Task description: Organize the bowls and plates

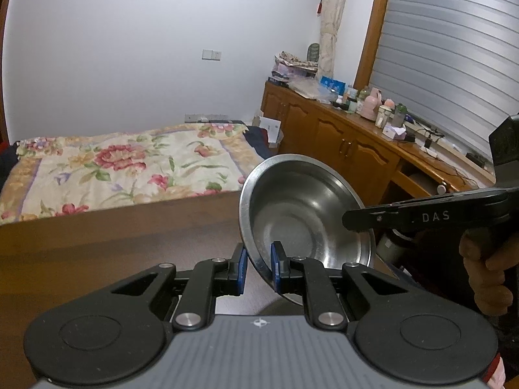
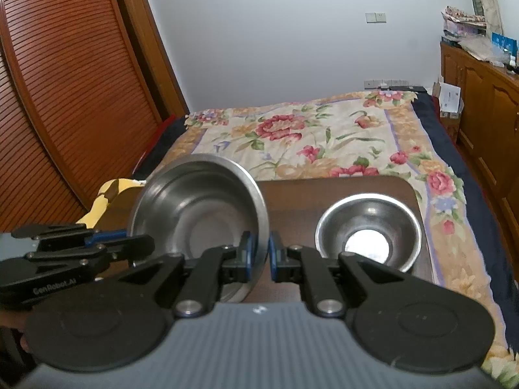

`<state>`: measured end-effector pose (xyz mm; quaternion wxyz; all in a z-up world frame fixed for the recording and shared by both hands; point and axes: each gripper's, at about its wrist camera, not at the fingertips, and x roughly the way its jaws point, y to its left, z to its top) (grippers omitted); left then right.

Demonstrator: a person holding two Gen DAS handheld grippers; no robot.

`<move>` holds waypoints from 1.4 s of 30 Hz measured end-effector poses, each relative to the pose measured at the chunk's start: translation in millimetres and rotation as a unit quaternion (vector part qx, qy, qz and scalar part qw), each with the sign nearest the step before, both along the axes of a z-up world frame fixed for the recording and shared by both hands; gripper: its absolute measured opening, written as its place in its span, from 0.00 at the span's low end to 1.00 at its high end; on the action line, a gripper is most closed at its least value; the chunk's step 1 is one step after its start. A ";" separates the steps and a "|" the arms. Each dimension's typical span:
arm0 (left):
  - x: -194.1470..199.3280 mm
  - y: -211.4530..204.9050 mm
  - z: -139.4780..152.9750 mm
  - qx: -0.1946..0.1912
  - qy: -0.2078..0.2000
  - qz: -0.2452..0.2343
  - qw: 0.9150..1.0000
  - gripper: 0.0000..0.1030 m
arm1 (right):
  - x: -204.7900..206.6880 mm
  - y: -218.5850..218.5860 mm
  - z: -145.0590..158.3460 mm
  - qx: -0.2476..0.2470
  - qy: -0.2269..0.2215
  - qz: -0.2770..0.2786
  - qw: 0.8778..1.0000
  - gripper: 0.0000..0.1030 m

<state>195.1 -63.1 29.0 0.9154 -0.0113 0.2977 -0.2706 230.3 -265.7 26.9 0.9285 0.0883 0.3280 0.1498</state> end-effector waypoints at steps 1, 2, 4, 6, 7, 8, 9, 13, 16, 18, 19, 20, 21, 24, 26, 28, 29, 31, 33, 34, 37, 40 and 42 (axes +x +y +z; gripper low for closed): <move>-2.3 -1.2 -2.1 0.002 0.001 -0.001 1.000 0.16 | -1.9 -0.7 -2.8 0.000 0.003 -0.001 1.000 0.12; -4.3 -2.1 -3.4 0.003 0.002 -0.003 1.000 0.16 | -5.1 0.1 -4.2 0.000 0.005 -0.001 1.000 0.12; -7.9 -3.8 -5.4 0.005 0.003 -0.005 1.000 0.16 | -7.9 -1.0 -8.3 0.001 0.008 -0.002 1.000 0.12; -11.0 -3.8 -6.9 0.005 0.003 -0.007 1.000 0.16 | -11.3 -0.7 -10.5 0.002 0.010 -0.003 1.000 0.12; -12.1 -3.2 -7.1 0.004 0.004 -0.008 1.000 0.16 | -12.4 -1.5 -12.1 0.003 0.011 -0.003 1.000 0.12; -14.0 -3.0 -7.0 0.003 0.004 -0.010 1.000 0.16 | -15.0 -1.7 -12.2 0.004 0.011 -0.003 1.000 0.12; -15.7 -2.6 -6.5 0.002 0.004 -0.011 1.000 0.16 | -16.6 -2.1 -13.1 0.005 0.012 -0.003 1.000 0.12; -23.2 -0.5 -5.1 -0.002 0.002 -0.016 1.000 0.16 | -22.9 -3.6 -14.7 0.009 0.014 -0.002 1.000 0.12; -31.8 0.5 -7.0 -0.001 0.005 -0.022 1.000 0.16 | -28.4 -4.3 -15.4 0.011 0.015 0.000 1.000 0.12; -37.4 -0.1 -7.1 0.000 0.004 -0.026 1.000 0.16 | -31.7 -5.3 -15.2 0.013 0.015 0.001 1.000 0.12; -40.4 -0.1 -6.8 0.002 0.003 -0.027 1.000 0.16 | -33.7 -5.3 -15.6 0.013 0.016 0.001 1.000 0.12; -43.2 -0.3 -6.6 0.004 0.001 -0.029 1.000 0.16 | -35.9 -5.5 -16.3 0.013 0.016 0.002 1.000 0.12; -44.7 -0.4 -6.4 0.005 0.000 -0.030 1.000 0.16 | -38.1 -4.8 -16.6 0.011 0.016 0.003 1.000 0.12; -50.6 0.9 -9.2 0.007 0.002 -0.033 0.999 0.16 | -44.3 -3.8 -17.5 0.012 0.016 0.007 1.000 0.12; -54.0 1.8 -12.6 0.009 0.005 -0.035 0.999 0.16 | -50.0 -2.6 -18.5 0.009 0.015 0.010 1.000 0.12; -57.1 2.1 -19.2 0.011 0.011 -0.037 0.999 0.16 | -55.6 -1.8 -20.9 0.006 0.014 0.013 1.000 0.12; -58.1 1.3 -23.5 0.013 0.017 -0.039 0.999 0.16 | -57.4 -1.7 -22.5 0.004 0.014 0.014 1.000 0.12; -59.6 0.8 -31.9 0.017 0.026 -0.043 0.999 0.16 | -62.6 -0.3 -27.6 -0.005 0.014 0.014 1.000 0.12; -61.5 1.1 -39.2 0.020 0.033 -0.046 0.998 0.16 | -66.2 0.4 -34.1 -0.009 0.016 0.014 1.000 0.12; -61.9 1.3 -41.5 0.021 0.037 -0.046 0.998 0.16 | -67.5 0.0 -38.1 -0.008 0.019 0.013 1.000 0.12; -65.9 1.2 -46.0 0.026 0.040 -0.049 0.998 0.16 | -70.6 -0.3 -44.5 -0.007 0.024 0.012 1.000 0.12; -70.1 0.6 -47.9 0.032 0.039 -0.050 0.998 0.16 | -73.7 1.5 -49.2 -0.008 0.025 0.014 1.000 0.12; -71.8 -0.6 -49.4 0.036 0.038 -0.050 0.997 0.16 | -75.2 2.2 -51.6 -0.009 0.027 0.014 0.999 0.12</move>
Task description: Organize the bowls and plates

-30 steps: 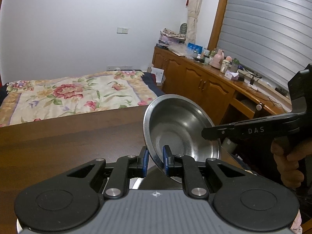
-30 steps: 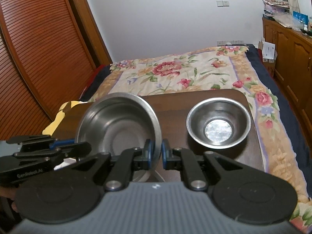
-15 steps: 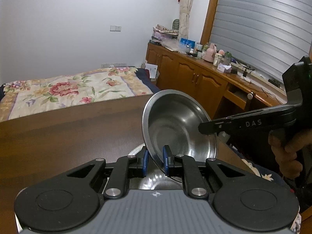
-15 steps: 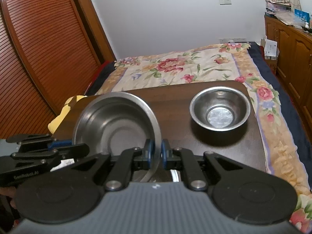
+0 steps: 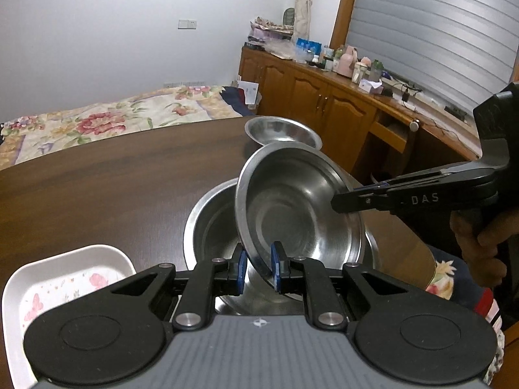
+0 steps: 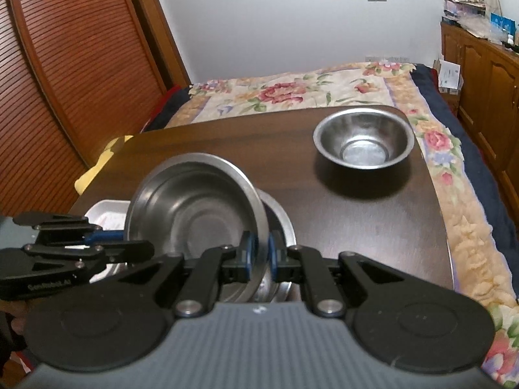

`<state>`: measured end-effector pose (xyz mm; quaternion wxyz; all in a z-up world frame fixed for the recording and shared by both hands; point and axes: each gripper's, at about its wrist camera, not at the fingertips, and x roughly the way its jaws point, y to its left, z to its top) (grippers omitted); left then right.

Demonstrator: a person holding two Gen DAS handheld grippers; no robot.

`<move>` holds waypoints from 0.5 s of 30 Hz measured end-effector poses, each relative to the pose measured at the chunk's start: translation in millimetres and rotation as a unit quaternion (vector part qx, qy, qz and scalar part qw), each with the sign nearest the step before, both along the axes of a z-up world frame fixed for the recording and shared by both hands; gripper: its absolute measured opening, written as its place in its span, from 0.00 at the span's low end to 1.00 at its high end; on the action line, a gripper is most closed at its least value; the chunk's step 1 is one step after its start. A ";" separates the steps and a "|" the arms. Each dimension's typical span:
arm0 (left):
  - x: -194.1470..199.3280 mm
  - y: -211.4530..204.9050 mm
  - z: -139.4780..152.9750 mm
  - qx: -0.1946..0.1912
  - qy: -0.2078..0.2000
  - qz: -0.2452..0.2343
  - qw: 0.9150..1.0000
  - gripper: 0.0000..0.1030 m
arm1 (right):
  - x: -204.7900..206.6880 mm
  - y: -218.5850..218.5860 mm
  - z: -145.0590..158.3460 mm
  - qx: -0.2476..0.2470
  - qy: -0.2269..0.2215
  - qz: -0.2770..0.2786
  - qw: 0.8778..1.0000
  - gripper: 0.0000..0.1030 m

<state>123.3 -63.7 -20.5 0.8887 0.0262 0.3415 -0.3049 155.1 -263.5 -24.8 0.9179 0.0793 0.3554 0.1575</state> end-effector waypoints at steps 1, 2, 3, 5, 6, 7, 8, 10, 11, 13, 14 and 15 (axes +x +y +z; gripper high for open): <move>0.1 -0.4 -0.7 0.003 -0.001 0.000 1.000 0.16 | -0.3 0.9 -1.6 -0.002 0.000 0.000 1.000 0.12; 0.3 -0.9 -1.9 0.006 -0.003 0.000 1.000 0.16 | -0.5 1.5 -2.5 -0.004 0.000 0.000 1.000 0.12; 0.1 -1.5 -2.9 0.010 -0.006 0.000 1.000 0.16 | -0.6 2.5 -4.0 -0.006 0.000 0.000 1.000 0.12; 1.0 -1.9 -5.2 0.019 -0.010 0.003 1.000 0.17 | -0.7 4.6 -6.5 -0.011 -0.001 0.000 1.000 0.12; 1.5 -2.6 -6.9 0.023 -0.011 0.004 1.000 0.17 | -0.6 5.5 -7.9 -0.013 -0.002 0.000 1.000 0.12; 1.5 -5.5 -8.1 0.026 -0.010 0.004 1.000 0.17 | -1.0 6.2 -9.2 -0.014 -0.003 0.001 1.000 0.12; 2.2 -6.1 -10.3 0.029 -0.009 0.003 1.000 0.17 | -1.9 6.8 -11.0 -0.015 -0.004 0.002 1.000 0.12; 4.2 -7.9 -14.0 0.035 -0.008 0.004 0.999 0.17 | -1.2 6.0 -14.1 -0.016 -0.004 0.003 1.000 0.12; 4.7 -8.2 -15.7 0.039 -0.009 0.004 0.999 0.17 | -0.8 5.9 -15.3 -0.016 -0.003 0.004 1.000 0.12; 3.7 -8.9 -17.5 0.044 -0.018 0.003 0.999 0.17 | -0.2 7.5 -17.3 -0.021 -0.003 0.005 1.000 0.11; 4.0 -8.8 -17.9 0.046 -0.020 0.004 0.999 0.17 | -1.0 8.7 -17.8 -0.025 -0.007 0.005 1.000 0.11; 4.5 -8.9 -18.2 0.047 -0.021 0.005 0.999 0.17 | -1.4 10.3 -17.6 -0.030 -0.010 0.006 0.999 0.11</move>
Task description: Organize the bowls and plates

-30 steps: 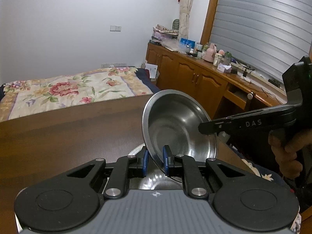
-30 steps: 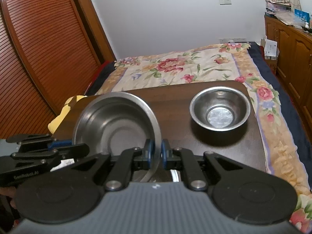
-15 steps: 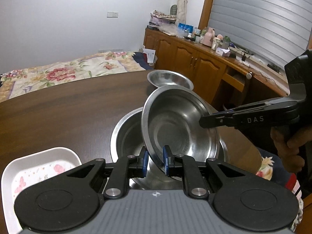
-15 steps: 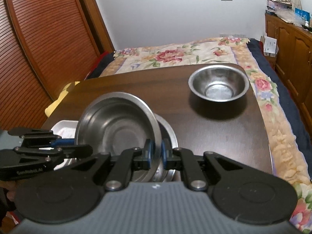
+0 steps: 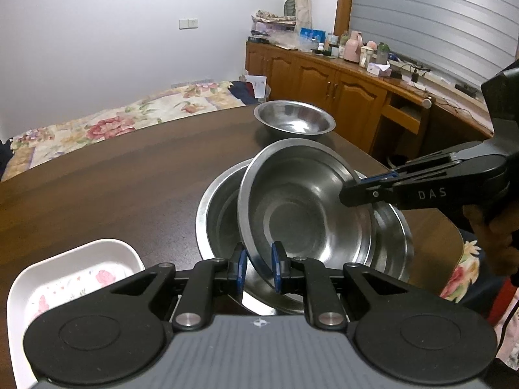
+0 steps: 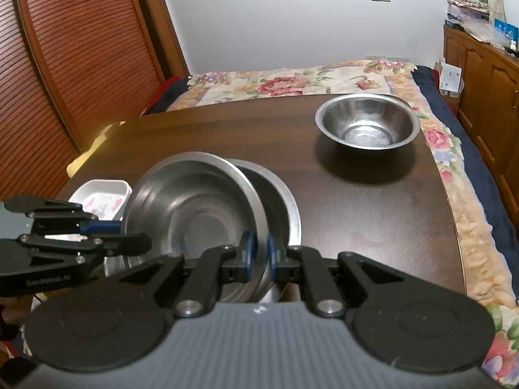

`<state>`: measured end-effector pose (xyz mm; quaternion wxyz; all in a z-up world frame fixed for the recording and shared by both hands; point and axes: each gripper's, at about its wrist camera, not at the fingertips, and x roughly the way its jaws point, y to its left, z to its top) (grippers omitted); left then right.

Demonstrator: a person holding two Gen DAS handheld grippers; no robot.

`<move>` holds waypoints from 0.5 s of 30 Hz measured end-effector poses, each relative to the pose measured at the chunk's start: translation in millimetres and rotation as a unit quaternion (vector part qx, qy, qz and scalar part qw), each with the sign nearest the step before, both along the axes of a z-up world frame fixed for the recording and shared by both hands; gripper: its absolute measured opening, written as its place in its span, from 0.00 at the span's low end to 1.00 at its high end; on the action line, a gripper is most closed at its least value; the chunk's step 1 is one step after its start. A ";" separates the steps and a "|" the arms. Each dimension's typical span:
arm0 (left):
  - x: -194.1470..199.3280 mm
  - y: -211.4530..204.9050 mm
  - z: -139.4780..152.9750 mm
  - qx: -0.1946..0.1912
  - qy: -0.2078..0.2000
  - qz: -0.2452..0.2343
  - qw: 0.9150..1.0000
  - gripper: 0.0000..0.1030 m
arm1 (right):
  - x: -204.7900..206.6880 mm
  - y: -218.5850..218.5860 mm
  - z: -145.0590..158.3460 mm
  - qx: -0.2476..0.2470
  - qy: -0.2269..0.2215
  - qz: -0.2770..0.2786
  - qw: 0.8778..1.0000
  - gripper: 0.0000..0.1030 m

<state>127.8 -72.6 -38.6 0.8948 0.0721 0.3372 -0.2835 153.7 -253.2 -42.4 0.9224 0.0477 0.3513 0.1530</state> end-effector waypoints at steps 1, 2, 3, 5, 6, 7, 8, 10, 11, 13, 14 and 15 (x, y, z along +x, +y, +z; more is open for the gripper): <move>0.0 1.1 -1.0 -0.001 -0.001 0.001 1.000 0.17 | -0.3 1.7 0.2 -0.005 -0.002 0.000 1.000 0.11; 0.4 2.2 -1.8 -0.003 -0.001 0.002 1.000 0.17 | -0.5 3.3 0.7 -0.011 -0.004 0.001 1.000 0.11; -1.6 2.4 -2.2 -0.005 -0.001 0.003 1.000 0.17 | -0.6 5.5 1.3 -0.017 -0.005 0.003 1.000 0.12; -0.6 4.4 -1.9 -0.008 -0.002 0.005 1.000 0.17 | -1.6 9.6 2.2 -0.031 -0.010 0.007 0.999 0.12; -0.4 5.2 -1.7 -0.009 -0.003 0.007 1.000 0.16 | -1.9 11.0 2.1 -0.039 -0.013 0.010 0.999 0.12; -1.2 5.3 -1.5 -0.009 -0.004 0.009 1.000 0.16 | -2.4 12.5 2.3 -0.045 -0.014 0.012 0.999 0.12; -1.3 5.8 -1.4 -0.011 -0.005 0.010 1.000 0.16 | -2.5 14.1 2.3 -0.051 -0.015 0.013 0.998 0.12; -1.4 6.5 -1.2 -0.015 -0.007 0.012 1.000 0.16 | -2.9 16.4 2.6 -0.061 -0.017 0.016 0.998 0.12; -1.4 7.1 -1.5 -0.015 -0.007 0.012 1.000 0.16 | -2.4 16.9 2.9 -0.064 -0.017 0.017 0.998 0.12; -1.6 7.4 -1.4 -0.018 -0.009 0.015 1.000 0.16 | -1.6 18.4 3.8 -0.070 -0.016 0.020 0.997 0.12; -1.5 6.7 -0.2 -0.019 -0.009 0.017 1.000 0.16 | -0.4 18.4 3.8 -0.071 -0.014 0.020 0.997 0.12; -1.4 6.8 0.1 -0.020 -0.009 0.018 1.000 0.16 | 0.6 18.3 3.9 -0.071 -0.013 0.021 0.997 0.12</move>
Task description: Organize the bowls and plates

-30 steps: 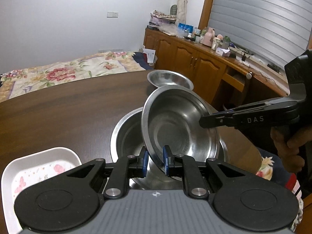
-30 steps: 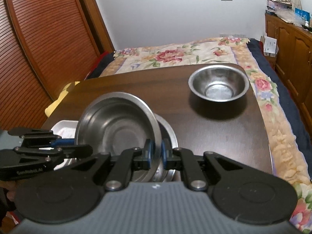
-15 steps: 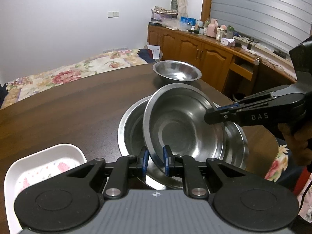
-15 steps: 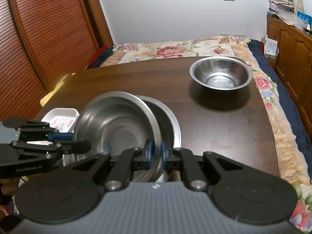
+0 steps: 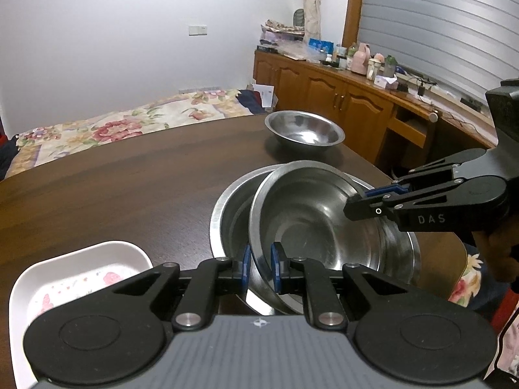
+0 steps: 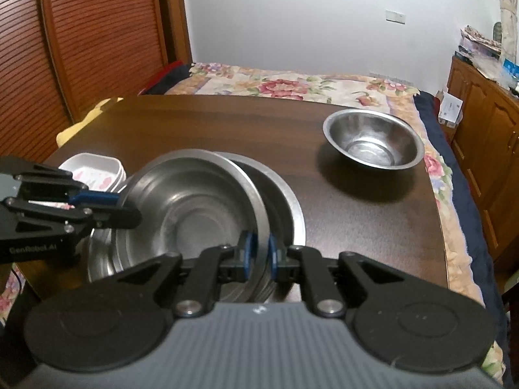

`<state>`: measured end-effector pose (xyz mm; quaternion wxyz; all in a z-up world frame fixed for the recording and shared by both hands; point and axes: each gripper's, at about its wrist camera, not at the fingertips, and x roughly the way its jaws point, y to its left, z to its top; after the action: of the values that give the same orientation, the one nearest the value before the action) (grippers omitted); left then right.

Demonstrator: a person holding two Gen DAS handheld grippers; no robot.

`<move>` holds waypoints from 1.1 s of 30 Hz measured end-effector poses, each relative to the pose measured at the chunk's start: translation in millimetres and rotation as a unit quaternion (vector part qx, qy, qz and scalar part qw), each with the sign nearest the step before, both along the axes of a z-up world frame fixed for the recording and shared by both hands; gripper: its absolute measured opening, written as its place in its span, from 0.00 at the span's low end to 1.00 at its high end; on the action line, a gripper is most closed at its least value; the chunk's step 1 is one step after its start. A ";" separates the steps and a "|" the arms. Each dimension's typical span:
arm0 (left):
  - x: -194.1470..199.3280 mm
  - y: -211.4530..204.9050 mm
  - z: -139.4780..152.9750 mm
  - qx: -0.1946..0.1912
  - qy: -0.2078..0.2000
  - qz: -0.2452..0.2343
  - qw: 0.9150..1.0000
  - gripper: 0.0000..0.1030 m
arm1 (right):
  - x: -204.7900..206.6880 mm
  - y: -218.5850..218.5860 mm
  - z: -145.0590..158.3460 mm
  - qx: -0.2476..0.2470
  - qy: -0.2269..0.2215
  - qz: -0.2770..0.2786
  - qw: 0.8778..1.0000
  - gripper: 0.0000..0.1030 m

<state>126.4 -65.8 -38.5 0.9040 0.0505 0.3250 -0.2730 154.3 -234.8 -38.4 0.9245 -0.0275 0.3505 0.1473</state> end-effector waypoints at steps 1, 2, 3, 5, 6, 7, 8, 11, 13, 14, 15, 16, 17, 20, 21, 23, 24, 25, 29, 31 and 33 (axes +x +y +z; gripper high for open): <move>0.0 0.2 0.3 0.000 0.000 0.001 1.000 0.16 | 1.4 0.1 0.4 0.000 0.001 0.000 1.000 0.12; 0.5 0.9 0.3 -0.001 -0.001 0.001 1.000 0.16 | 2.3 -0.1 0.6 0.001 0.002 0.000 1.000 0.12; 0.6 0.8 0.6 -0.001 -0.001 0.002 1.000 0.16 | 2.9 -0.8 0.4 0.003 0.002 -0.001 1.000 0.12; 0.7 1.9 0.8 -0.001 -0.002 0.003 1.000 0.16 | 3.4 -1.1 0.1 0.006 0.001 -0.003 1.000 0.12; 1.5 2.4 0.8 -0.001 -0.002 0.004 1.000 0.16 | 2.9 -0.2 -0.3 0.004 -0.001 -0.001 1.000 0.12; 2.7 1.6 1.4 -0.001 -0.002 0.004 1.000 0.16 | 2.8 0.3 -1.1 0.003 -0.003 -0.001 1.000 0.12; 2.1 1.8 1.0 -0.001 -0.002 0.004 1.000 0.16 | 2.9 0.0 -1.4 0.005 -0.003 -0.002 1.000 0.12; 0.9 -1.0 1.2 0.000 -0.003 0.005 1.000 0.16 | 1.9 -1.7 -1.0 0.012 -0.009 -0.006 1.000 0.12; 1.2 -1.8 1.9 0.000 -0.005 0.004 1.000 0.16 | 0.9 -3.8 0.3 0.016 -0.014 -0.009 1.000 0.13; 1.3 -2.4 2.0 0.001 -0.005 0.004 1.000 0.16 | 0.7 -4.8 0.8 0.020 -0.014 -0.010 1.000 0.13; 1.4 -2.7 2.1 0.002 -0.005 0.004 1.000 0.16 | 1.3 -6.2 0.9 0.024 -0.012 -0.011 1.000 0.13; 1.6 -2.1 2.2 0.001 -0.005 0.003 1.000 0.16 | 2.3 -7.2 1.3 0.028 -0.010 -0.011 0.999 0.13; 1.6 -1.9 2.2 0.001 -0.005 0.003 1.000 0.16 | 2.7 -8.4 1.6 0.030 -0.010 -0.012 0.999 0.13; 1.4 0.3 3.5 0.000 -0.007 0.003 1.000 0.16 | 2.4 -10.3 4.5 0.033 -0.015 -0.013 0.999 0.13; 1.4 0.3 4.8 -0.001 -0.008 0.003 1.000 0.16 | 1.7 -11.2 6.3 0.036 -0.018 -0.016 0.999 0.13; 1.0 -0.8 8.5 -0.002 -0.012 0.002 1.000 0.16 | 0.0 -14.6 10.5 0.043 -0.024 -0.020 0.999 0.13; 1.2 -1.2 10.7 -0.002 -0.015 0.001 1.000 0.16 | -1.4 -16.5 12.9 0.047 -0.028 -0.022 0.998 0.13; 1.6 -1.5 13.1 -0.003 -0.017 0.001 1.000 0.16 | -2.8 -18.6 16.0 0.050 -0.033 -0.024 0.998 0.13; 4.1 -5.5 23.1 -0.006 -0.027 -0.001 1.000 0.16 | -8.1 -24.0 25.9 0.054 -0.054 -0.032 0.997 0.13; 5.4 -8.8 28.8 -0.006 -0.033 -0.004 0.999 0.16 | -10.7 -26.5 30.3 0.055 -0.064 -0.037 0.996 0.13; 6.3 -12.9 35.4 -0.006 -0.040 -0.007 0.999 0.16 | -12.6 -29.9 35.0 0.055 -0.074 -0.041 0.995 0.13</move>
<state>132.7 -78.7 -3.1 0.9146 0.0578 0.2869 -0.2789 141.6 -264.7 -3.5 0.9533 0.0274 0.2733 0.1256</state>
